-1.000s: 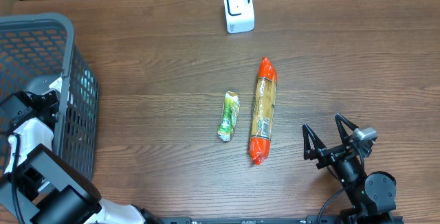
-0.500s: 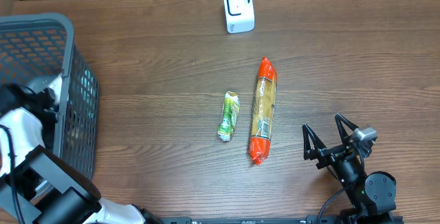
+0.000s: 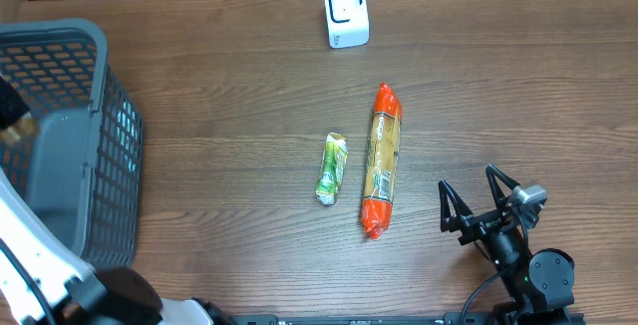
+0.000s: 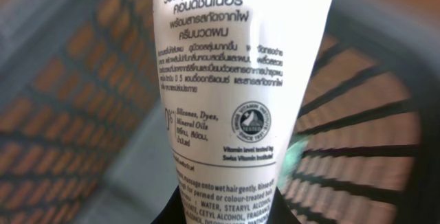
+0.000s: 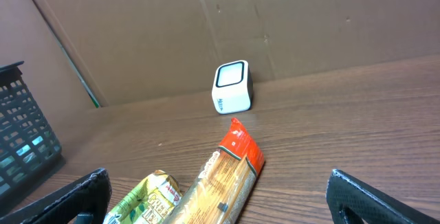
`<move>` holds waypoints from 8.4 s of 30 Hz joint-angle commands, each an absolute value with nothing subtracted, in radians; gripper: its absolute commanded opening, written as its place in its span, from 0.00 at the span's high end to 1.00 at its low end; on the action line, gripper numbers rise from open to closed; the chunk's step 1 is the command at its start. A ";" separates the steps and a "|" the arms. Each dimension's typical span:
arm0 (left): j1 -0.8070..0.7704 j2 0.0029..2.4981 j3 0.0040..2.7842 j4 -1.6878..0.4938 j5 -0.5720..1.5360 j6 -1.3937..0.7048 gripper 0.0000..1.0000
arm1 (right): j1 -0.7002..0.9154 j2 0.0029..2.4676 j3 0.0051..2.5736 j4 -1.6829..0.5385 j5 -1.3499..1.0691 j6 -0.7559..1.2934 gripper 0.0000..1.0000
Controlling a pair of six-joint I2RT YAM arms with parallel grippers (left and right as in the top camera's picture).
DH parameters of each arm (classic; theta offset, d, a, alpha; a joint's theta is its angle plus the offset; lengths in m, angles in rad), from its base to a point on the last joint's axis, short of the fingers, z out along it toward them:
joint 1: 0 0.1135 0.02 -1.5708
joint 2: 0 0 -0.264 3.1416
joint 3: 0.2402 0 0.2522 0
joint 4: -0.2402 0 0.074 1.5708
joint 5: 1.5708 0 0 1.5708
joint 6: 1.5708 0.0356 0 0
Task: Scan the item barcode
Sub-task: 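Lift the white tube out and place it left of the green pouch, then withdraw the left gripper back toward the basket, then reach the left gripper into the basket and grasp the light-blue tissue packet, then lift the tissue packet out and place it left of the white tube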
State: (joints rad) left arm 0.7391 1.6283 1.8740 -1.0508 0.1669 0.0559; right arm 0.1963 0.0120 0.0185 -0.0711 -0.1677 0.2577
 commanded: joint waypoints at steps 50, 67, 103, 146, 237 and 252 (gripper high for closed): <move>-0.292 1.799 1.195 -0.865 0.341 -0.226 0.85 | 0.195 0.003 0.008 -0.066 -0.158 0.254 0.00; -0.300 1.797 1.438 -1.037 0.361 -0.179 0.36 | 0.195 0.003 0.008 -0.066 -0.158 0.254 0.00; 0.509 1.801 2.645 -1.689 0.199 -0.164 0.15 | 0.195 0.003 0.008 -0.066 -0.158 0.254 0.00; 0.707 1.831 1.507 -0.872 0.386 0.256 0.19 | 0.195 0.003 0.008 -0.066 -0.158 0.254 0.00; 0.678 1.700 1.824 -1.119 0.056 -0.031 0.96 | 0.195 0.003 0.008 -0.066 -0.158 0.254 0.00; 0.500 1.368 1.868 -1.174 0.555 -0.079 0.96 | 0.195 0.003 0.008 -0.066 -0.158 0.254 0.00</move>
